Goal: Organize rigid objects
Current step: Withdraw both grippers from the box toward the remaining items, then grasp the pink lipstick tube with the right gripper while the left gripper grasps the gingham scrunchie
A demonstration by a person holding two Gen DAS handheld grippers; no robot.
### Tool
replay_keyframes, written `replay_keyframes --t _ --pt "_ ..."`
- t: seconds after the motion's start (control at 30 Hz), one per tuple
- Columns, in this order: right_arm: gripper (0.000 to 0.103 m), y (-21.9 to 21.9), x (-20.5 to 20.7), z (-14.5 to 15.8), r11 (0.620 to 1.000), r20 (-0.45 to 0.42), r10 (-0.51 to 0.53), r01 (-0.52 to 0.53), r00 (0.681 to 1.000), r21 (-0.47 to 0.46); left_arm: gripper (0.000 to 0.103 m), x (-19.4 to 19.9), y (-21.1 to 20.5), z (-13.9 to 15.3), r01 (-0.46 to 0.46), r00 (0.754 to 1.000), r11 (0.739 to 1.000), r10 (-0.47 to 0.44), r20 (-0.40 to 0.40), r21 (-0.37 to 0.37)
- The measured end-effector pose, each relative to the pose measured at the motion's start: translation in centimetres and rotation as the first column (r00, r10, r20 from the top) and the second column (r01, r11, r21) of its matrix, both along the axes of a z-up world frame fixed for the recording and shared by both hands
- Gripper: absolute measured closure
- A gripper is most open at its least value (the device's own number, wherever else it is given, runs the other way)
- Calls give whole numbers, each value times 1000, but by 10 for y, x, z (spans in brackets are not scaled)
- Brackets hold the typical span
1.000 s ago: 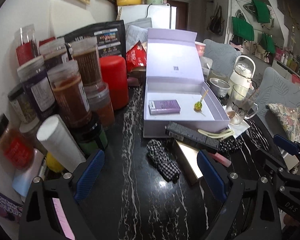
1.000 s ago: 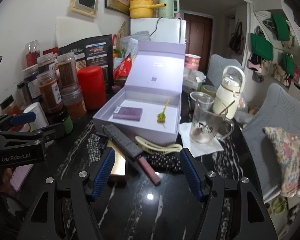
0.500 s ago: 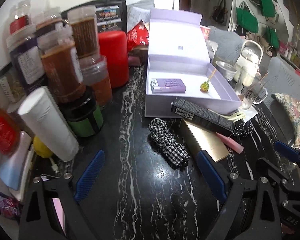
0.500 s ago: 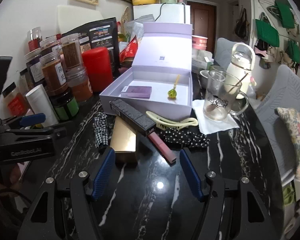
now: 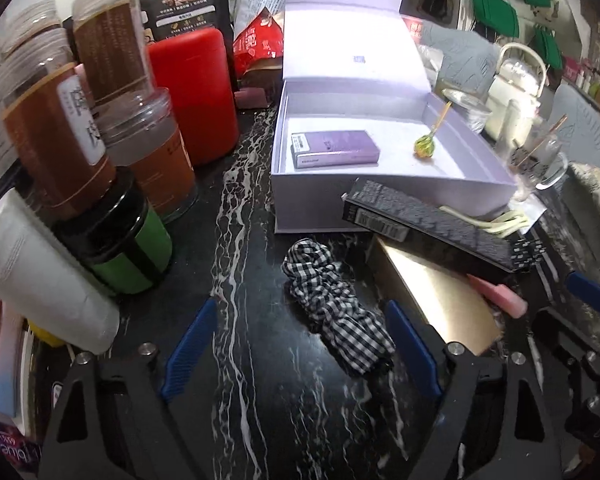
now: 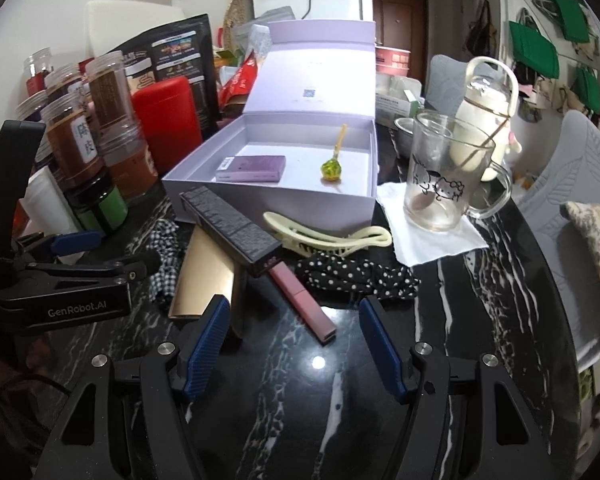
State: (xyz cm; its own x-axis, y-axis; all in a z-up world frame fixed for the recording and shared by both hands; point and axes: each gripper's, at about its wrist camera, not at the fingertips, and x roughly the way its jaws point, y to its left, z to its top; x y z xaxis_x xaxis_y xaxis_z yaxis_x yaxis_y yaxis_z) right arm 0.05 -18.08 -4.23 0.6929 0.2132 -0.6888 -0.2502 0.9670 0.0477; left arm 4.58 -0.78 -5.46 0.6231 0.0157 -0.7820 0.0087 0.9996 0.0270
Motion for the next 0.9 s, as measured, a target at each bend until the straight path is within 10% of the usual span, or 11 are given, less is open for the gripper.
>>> replay_keyframes --t 0.4,0.63,0.9 --pt "51 -9 34 -32 999 -126 37 -32 991 44 35 24 5 -23 -17 997 997 11 -70 -81" --pt "61 -9 45 -32 997 -124 68 -63 990 47 72 25 0 -24 23 998 993 -30 -57 -112" --pt "76 -8 46 -37 996 -124 83 -80 989 28 75 21 1 -24 41 998 994 -46 -47 -106"
